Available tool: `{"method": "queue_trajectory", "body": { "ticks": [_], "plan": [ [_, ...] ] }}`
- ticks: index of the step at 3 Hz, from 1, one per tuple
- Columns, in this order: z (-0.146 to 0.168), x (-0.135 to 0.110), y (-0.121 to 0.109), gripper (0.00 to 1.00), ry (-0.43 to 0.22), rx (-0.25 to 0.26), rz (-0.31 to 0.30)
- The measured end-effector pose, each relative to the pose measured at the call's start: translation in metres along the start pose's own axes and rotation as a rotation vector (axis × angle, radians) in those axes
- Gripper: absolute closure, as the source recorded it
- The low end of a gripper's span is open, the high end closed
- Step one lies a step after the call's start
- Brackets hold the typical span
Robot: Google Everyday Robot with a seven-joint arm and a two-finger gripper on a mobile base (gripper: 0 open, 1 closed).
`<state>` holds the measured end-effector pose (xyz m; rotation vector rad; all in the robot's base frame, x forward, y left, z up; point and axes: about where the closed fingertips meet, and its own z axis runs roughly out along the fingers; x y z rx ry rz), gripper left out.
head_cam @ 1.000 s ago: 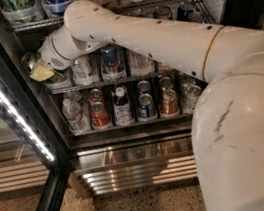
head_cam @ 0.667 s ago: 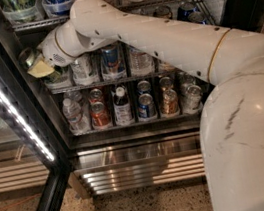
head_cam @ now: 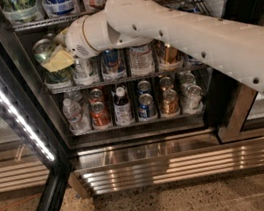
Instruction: Pick green can from middle shelf of fridge
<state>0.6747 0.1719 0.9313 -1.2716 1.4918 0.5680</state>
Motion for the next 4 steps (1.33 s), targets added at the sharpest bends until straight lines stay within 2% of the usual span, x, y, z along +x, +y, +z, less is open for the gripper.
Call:
{"method": "queue_trajectory", "body": {
  "ticks": [1,2,4],
  "plan": [
    [-0.02,0.022,-0.003,1.0,-0.016,0.053,0.058],
    [-0.039,0.031,0.006,1.0,-0.044,0.066,0.094],
    [-0.091,0.029,0.028,1.0,-0.058,0.099,0.135]
  ]
}}
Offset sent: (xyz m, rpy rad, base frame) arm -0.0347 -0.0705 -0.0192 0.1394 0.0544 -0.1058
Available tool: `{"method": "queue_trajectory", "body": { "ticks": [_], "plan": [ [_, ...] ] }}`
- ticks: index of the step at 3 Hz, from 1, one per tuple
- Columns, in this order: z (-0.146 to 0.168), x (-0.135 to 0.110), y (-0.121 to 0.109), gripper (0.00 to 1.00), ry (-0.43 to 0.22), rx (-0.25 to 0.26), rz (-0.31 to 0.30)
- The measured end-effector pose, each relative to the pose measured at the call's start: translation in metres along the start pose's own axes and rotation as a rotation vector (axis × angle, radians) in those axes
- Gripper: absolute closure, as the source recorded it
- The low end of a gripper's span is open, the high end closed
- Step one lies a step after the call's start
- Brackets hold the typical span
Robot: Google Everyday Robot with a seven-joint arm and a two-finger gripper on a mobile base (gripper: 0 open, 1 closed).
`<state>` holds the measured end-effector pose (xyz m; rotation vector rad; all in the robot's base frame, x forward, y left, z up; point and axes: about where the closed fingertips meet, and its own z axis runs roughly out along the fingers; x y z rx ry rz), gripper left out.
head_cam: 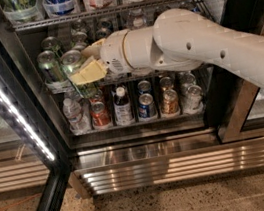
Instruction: Pick green can from middle shelf of fridge
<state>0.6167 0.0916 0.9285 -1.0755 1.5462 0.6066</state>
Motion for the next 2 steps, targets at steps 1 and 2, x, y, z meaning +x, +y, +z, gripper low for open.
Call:
{"method": "queue_trajectory", "body": {
  "ticks": [1,2],
  "plan": [
    [-0.021,-0.007,0.012,1.0,0.017,0.009,-0.001],
    [-0.029,-0.019,0.027,1.0,0.032,-0.013,-0.021]
  ]
}}
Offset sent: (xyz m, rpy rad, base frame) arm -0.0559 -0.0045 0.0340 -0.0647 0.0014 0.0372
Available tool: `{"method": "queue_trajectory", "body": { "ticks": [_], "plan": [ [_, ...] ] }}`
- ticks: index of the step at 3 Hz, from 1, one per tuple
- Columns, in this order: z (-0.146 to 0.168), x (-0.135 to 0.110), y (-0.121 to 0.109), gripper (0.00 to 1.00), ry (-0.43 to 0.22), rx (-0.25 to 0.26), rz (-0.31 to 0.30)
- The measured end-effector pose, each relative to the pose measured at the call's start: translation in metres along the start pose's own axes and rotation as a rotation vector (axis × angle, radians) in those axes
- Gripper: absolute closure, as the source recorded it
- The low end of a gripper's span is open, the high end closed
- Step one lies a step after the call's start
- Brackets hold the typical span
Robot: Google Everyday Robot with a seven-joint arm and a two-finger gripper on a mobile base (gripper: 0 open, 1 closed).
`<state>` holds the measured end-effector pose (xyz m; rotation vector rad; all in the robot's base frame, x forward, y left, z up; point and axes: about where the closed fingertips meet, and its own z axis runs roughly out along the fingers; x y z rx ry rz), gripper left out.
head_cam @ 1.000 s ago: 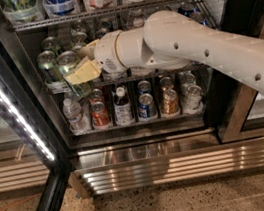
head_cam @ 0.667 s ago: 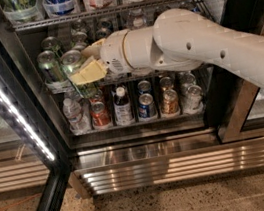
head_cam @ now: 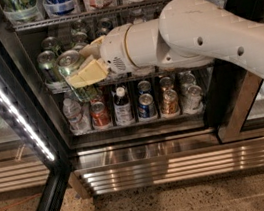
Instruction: Pick green can from middle shelf of fridge
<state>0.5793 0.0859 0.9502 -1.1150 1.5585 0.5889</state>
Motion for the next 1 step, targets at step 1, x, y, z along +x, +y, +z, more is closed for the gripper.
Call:
{"method": "queue_trajectory", "body": {
  "ticks": [1],
  "plan": [
    [-0.0019,-0.0105,0.0098,1.0,0.011,-0.019,-0.022]
  ]
}}
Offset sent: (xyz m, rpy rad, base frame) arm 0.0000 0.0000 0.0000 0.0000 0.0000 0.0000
